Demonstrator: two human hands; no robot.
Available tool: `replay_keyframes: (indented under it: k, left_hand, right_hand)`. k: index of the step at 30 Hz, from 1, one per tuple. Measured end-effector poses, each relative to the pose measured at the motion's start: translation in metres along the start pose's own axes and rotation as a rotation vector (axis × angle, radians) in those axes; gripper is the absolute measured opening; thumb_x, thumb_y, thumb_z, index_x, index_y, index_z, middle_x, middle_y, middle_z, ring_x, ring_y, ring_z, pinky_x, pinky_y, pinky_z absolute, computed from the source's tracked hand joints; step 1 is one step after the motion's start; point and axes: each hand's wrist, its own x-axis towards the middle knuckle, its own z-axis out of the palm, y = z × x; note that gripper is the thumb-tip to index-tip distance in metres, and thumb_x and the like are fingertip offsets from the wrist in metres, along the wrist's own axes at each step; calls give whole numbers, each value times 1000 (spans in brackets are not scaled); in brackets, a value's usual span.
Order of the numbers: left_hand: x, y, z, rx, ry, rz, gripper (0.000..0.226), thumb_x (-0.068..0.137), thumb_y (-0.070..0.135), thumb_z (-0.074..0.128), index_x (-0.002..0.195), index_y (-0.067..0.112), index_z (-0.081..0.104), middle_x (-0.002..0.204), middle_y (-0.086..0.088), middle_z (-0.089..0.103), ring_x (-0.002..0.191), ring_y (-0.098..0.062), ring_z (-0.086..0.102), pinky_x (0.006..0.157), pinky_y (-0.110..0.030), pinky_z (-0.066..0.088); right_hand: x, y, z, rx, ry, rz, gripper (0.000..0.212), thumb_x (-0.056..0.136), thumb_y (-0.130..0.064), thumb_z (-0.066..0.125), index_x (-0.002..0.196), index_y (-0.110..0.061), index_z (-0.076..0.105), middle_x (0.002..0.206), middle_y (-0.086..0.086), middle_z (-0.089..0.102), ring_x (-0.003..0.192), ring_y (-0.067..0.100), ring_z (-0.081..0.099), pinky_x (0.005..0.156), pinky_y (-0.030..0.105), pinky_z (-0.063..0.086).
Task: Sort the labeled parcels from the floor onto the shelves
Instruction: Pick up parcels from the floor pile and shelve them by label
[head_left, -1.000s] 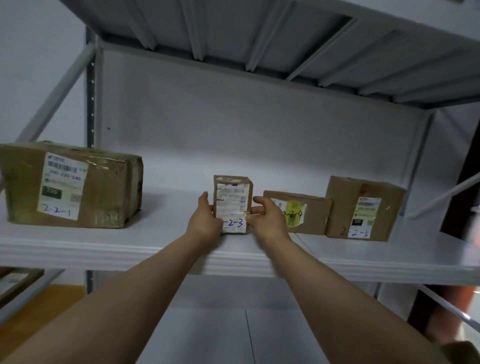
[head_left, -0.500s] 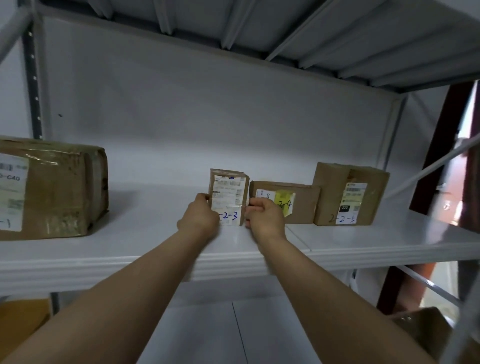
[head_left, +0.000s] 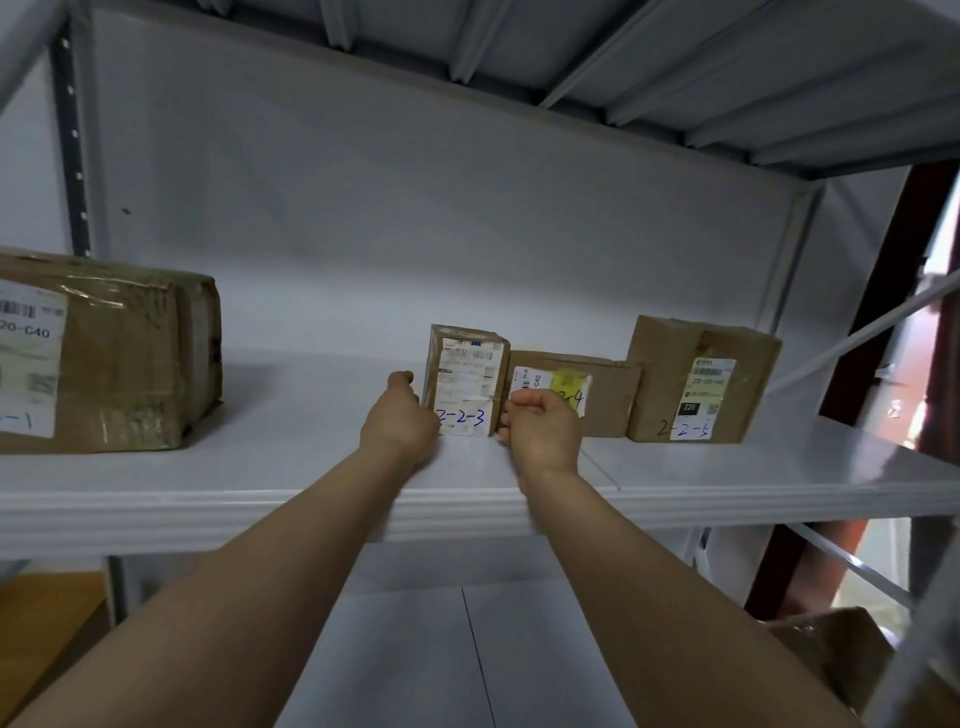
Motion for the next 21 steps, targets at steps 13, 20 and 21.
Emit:
replay_keyframes:
  k: [13, 20, 21]
  left_hand:
    - [-86, 14, -8, -20, 310, 401, 10, 91, 22, 55, 95, 23, 63, 94, 8, 68, 78, -16, 60, 72, -35, 52]
    - [-169, -35, -12, 77, 354, 396, 14, 94, 31, 54, 85, 21, 58, 66, 9, 58, 65, -16, 57, 61, -33, 46]
    - [-182, -51, -13, 101, 326, 348, 14, 95, 31, 53, 85, 21, 57, 64, 8, 57, 63, -17, 57, 60, -33, 46]
  right_hand:
    - [-66, -16, -14, -40, -129, -191, 16, 91, -25, 63, 78, -15, 65, 71, 0, 67, 66, 15, 59, 71, 38, 52]
    - [-134, 24, -38, -78, -285, -277, 42, 98, -30, 57, 75, 4, 57, 74, 19, 62, 64, 15, 51, 62, 35, 45]
    - [-143, 38, -41, -94, -317, -264, 43, 99, -30, 56, 75, 5, 57, 74, 20, 62, 63, 15, 50, 62, 35, 45]
